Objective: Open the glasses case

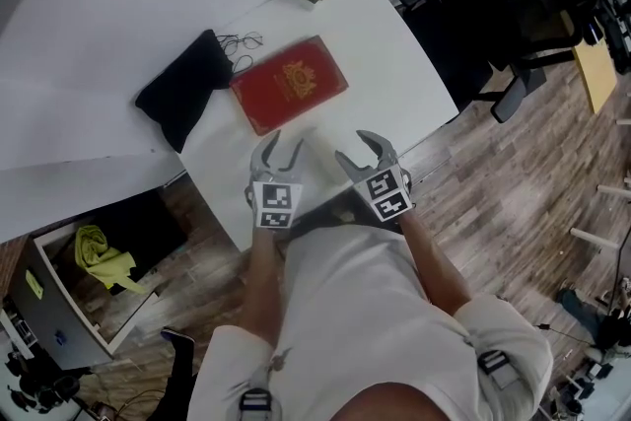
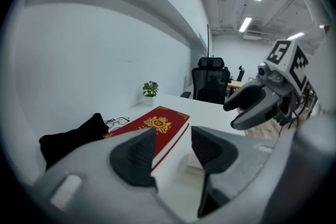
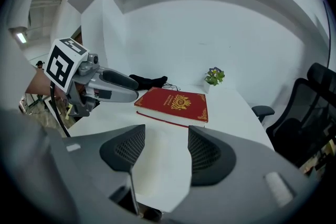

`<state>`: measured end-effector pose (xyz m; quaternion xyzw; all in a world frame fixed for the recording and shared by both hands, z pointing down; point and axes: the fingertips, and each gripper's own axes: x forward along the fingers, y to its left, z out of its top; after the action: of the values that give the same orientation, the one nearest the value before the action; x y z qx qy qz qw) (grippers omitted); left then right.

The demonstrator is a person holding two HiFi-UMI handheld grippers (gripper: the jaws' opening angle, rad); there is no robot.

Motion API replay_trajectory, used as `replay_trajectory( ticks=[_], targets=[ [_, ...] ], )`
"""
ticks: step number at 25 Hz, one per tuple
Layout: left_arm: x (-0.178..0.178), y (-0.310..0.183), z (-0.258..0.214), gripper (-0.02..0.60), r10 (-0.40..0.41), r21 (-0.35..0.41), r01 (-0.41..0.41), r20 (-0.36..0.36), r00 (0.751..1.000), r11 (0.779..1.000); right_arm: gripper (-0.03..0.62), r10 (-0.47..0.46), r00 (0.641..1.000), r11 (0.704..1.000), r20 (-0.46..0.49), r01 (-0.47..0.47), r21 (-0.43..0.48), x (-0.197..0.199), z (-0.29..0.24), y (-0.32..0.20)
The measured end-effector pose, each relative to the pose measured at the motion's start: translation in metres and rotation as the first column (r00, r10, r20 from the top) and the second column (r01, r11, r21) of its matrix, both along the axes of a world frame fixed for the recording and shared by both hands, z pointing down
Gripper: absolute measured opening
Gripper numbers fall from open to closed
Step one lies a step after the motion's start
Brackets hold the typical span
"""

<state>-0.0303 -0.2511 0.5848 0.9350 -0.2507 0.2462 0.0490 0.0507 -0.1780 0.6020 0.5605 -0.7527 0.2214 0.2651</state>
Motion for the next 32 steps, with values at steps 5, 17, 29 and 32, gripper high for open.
replay_trajectory(
  ticks=[5,17,29,32],
  targets=[
    [0.0,0.003,0.012,0.207,0.032,-0.024,-0.031,0.01,0.999,0.999,0.256,0.018,1.0,1.0,-0.008,-0.018,-0.021,-0.005,0.011,0.004],
    [0.001,0.007,0.043,0.207,0.115,-0.075,-0.112,0.041,0.992,0.991,0.256,0.055,0.998,0.996,-0.018,-0.056,-0.068,-0.017,0.033,0.008],
    [-0.003,0.012,0.07,0.207,0.156,-0.114,-0.147,0.075,0.985,0.983,0.256,0.072,0.997,0.992,-0.021,-0.074,-0.101,-0.025,0.052,0.015],
    [-0.003,0.013,0.074,0.207,0.161,-0.12,-0.15,0.084,0.983,0.981,0.256,0.076,0.997,0.991,-0.021,-0.078,-0.105,-0.026,0.056,0.016]
  ],
)
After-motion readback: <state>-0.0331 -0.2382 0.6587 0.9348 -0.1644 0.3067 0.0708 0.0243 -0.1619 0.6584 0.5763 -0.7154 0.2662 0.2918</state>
